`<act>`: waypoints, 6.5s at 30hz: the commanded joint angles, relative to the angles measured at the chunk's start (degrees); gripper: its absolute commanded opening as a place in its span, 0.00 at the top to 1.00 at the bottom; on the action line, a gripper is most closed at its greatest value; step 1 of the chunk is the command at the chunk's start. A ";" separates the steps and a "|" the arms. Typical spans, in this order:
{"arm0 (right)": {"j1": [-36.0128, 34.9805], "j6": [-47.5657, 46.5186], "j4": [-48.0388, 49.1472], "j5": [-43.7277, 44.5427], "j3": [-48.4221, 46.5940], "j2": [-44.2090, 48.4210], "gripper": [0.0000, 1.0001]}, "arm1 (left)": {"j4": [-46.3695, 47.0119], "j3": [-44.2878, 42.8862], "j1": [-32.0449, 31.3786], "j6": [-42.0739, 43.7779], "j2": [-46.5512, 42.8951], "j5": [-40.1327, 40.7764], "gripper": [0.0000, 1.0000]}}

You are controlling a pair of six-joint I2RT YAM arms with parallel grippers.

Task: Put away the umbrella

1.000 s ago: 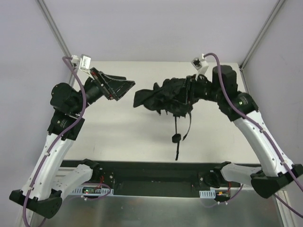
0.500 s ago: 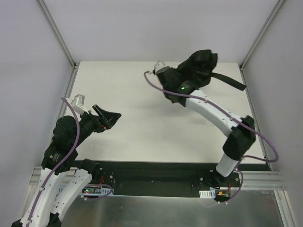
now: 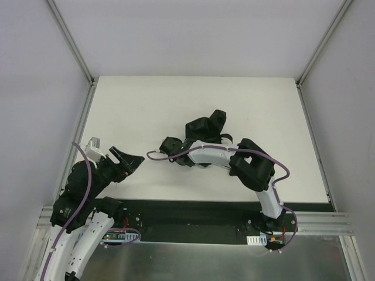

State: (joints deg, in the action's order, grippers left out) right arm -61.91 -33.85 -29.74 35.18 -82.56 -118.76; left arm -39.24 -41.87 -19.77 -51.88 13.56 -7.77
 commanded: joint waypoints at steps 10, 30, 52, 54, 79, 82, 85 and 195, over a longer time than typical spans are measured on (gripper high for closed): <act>6.09 13.27 -8.33 -47.56 3.98 -1.04 1.00 | -0.84 1.79 0.35 -13.94 7.00 -4.44 0.29; 7.94 19.52 -5.86 -50.21 2.14 5.20 0.61 | 24.30 17.96 0.26 -33.20 20.71 -11.04 0.15; 18.03 54.72 -15.53 -39.33 9.76 39.55 0.04 | 27.20 13.92 -8.53 -33.29 38.47 -12.97 0.16; 24.17 63.78 -13.78 -38.78 16.87 44.56 0.04 | 27.29 13.57 -8.97 -33.73 38.82 -13.15 0.18; 44.16 72.99 27.25 -46.15 38.97 41.77 1.00 | 29.84 -9.55 -16.27 -14.13 74.14 -20.00 0.73; 43.63 66.73 32.17 -49.41 37.04 43.34 1.00 | 30.02 -10.77 -16.35 -11.42 75.03 -20.36 0.74; 43.10 62.42 36.13 -52.21 36.42 45.98 1.00 | 30.02 -13.14 -16.35 -7.64 74.16 -20.09 0.73; 39.85 88.76 70.67 -91.68 15.95 17.88 1.00 | 25.62 -18.34 -20.05 2.40 71.70 -7.70 0.62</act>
State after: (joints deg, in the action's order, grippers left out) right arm -20.82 45.04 24.25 -49.89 -63.96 -97.34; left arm -13.96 -61.63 -40.40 -46.68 90.70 -20.03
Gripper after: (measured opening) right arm 0.005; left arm 0.358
